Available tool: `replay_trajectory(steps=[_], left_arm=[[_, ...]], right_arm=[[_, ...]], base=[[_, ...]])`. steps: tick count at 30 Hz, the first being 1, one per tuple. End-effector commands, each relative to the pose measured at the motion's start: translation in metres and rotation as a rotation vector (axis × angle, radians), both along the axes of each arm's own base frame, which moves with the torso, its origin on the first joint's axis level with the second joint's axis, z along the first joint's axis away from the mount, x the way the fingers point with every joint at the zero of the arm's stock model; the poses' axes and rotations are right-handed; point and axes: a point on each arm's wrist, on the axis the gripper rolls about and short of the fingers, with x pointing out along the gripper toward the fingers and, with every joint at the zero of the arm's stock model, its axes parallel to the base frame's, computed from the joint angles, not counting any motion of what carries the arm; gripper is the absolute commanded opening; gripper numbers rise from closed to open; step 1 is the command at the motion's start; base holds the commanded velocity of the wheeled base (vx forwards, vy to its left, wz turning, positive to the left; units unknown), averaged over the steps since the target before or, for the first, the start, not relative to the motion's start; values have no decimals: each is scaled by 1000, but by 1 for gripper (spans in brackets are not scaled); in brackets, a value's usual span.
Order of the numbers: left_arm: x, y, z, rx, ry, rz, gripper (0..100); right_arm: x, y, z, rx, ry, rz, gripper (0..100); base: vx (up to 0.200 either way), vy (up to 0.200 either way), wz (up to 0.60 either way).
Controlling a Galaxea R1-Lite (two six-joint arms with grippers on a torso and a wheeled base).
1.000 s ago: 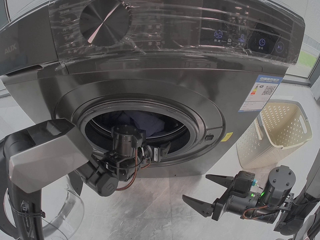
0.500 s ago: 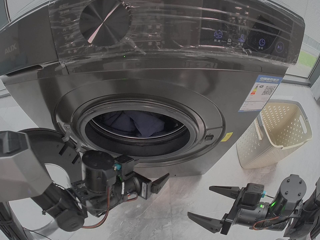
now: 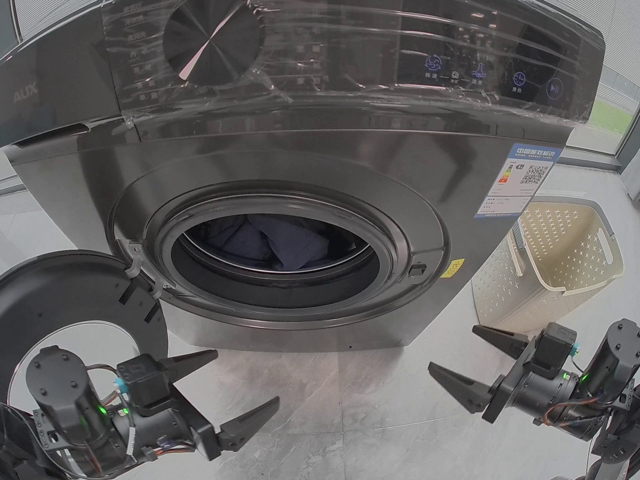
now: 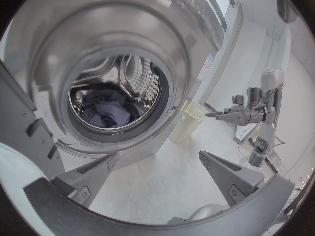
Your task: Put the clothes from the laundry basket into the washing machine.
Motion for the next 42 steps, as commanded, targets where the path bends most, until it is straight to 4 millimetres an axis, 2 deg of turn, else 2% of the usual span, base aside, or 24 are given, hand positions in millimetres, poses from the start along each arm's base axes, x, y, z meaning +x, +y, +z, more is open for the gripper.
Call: replay_trajectory(steps=[1,4,5,10,14,22,27,28,29,32,33,34,37,42], left_arm=[[-25,30,24,-113,-124,29,100],[-26,33,23,-110,-127,42,100],[-33,44,24,-105,-125,70,100],[-44,62,28,-102,-156,128,100],[-64,84,26,-94,-178,196,100],[-94,109,14,-98,-202,307,100],[-111,117,0,-75,-178,377,100],[-115,119,-5,-69,-176,406,100],[-119,120,-8,-68,-178,424,100],[-128,122,-17,-75,-176,472,100],[-128,122,-17,-75,-176,472,100],[-134,122,-22,-76,-177,501,100],[-139,122,-29,-71,-180,530,100],[-143,121,-32,-72,-207,624,100]], right_arm=[[3,-28,11,20,-46,-146,100],[3,-30,11,18,-42,-152,100],[-1,-37,12,-1,-19,-180,100],[-11,-56,14,-49,2,-252,100],[-33,-75,18,-59,15,-298,100],[-75,-105,15,-51,2,-419,100],[-103,-120,10,-49,-63,-536,100],[-103,-120,10,-49,-63,-536,100],[-115,-124,3,-65,-78,-584,100],[-135,-128,-8,-64,-121,-630,100],[-135,-128,-8,-64,-121,-630,100],[-145,-129,-17,-62,-127,-648,100],[-152,-130,-32,-83,-89,-675,100],[-156,-127,-32,-106,-109,-782,100]], base=[[-200,0,0],[-200,0,0],[-200,0,0],[-200,0,0],[-200,0,0],[-200,0,0],[-200,0,0],[-200,0,0],[-200,0,0],[-133,0,0],[0,0,0],[0,0,0],[0,0,0],[0,0,0]])
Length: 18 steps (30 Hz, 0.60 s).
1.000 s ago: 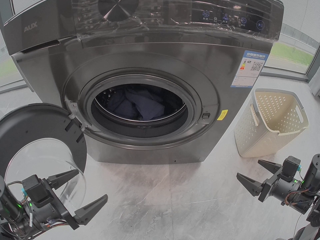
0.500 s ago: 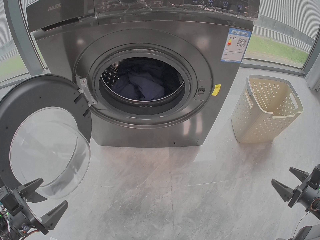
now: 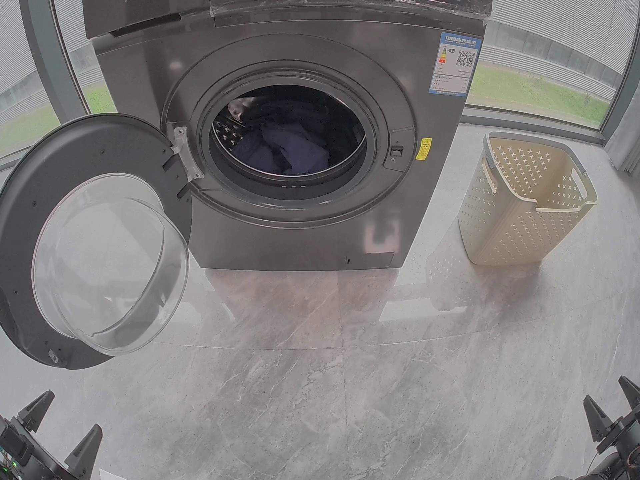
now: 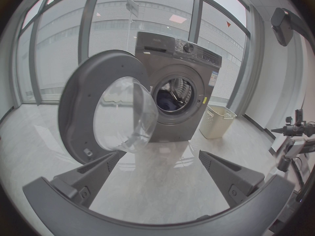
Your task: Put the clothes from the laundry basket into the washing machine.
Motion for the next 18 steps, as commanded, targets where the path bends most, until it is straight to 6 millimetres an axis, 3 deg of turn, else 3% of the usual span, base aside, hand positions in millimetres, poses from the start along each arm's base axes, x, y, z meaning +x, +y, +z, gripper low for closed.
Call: replay_trajectory(steps=[1,9,13,18], left_arm=[[-16,-1,-14,-16,-96,156,100],[-19,3,-16,89,-119,314,100],[-19,0,-23,77,-58,200,100],[-19,0,-22,76,-73,200,100]], right_arm=[[-18,1,-8,-38,-149,-127,100],[-19,2,-15,-65,-146,-45,100],[-20,3,-15,-68,-142,-23,100],[-20,3,-15,-71,-148,-18,100]], base=[[0,0,0],[0,0,0],[0,0,0],[0,0,0]])
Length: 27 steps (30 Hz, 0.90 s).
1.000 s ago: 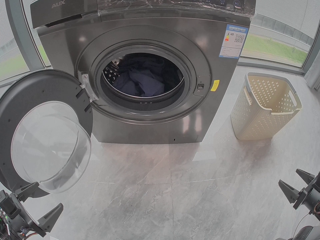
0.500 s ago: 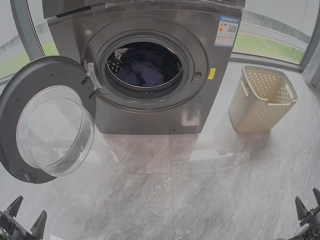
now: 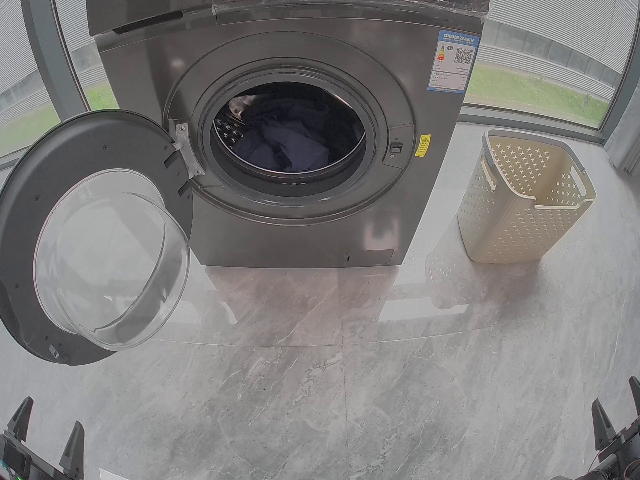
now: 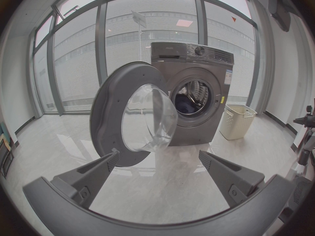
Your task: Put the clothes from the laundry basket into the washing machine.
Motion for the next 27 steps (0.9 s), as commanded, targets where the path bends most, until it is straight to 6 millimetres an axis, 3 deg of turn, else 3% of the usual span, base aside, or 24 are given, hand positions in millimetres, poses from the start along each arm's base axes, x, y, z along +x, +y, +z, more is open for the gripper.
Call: replay_trajectory(steps=[1,10,27], left_arm=[[0,-1,-6,9,9,-38,100],[0,-1,-6,6,10,-39,100],[0,-1,-6,6,10,-39,100]], right_arm=[[0,0,-5,-5,4,15,100],[0,0,-5,-5,4,15,100],[0,0,-5,-5,2,15,100]], base=[[0,0,0],[0,0,0],[0,200,0]])
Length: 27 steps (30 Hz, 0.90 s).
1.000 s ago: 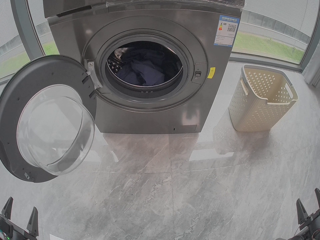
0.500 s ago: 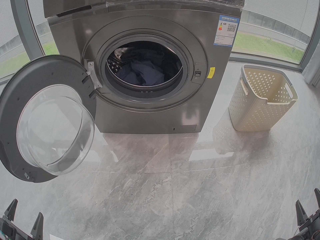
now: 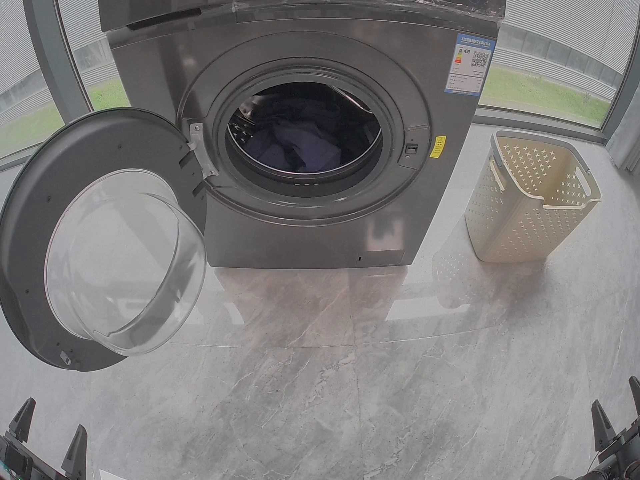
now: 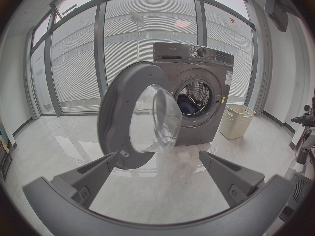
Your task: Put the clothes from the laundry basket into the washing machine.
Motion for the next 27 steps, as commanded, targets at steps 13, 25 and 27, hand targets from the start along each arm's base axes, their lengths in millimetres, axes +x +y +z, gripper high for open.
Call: replay_trajectory(steps=[13,25,27], left_arm=[[1,0,-5,-1,13,0,100],[1,0,-5,-1,13,0,100],[1,0,-5,-3,13,0,100]], right_arm=[[1,0,-4,0,11,0,100],[1,0,-4,0,13,0,100],[1,0,-4,0,13,0,100]], base=[[0,200,0],[-50,100,0],[-200,0,0]])
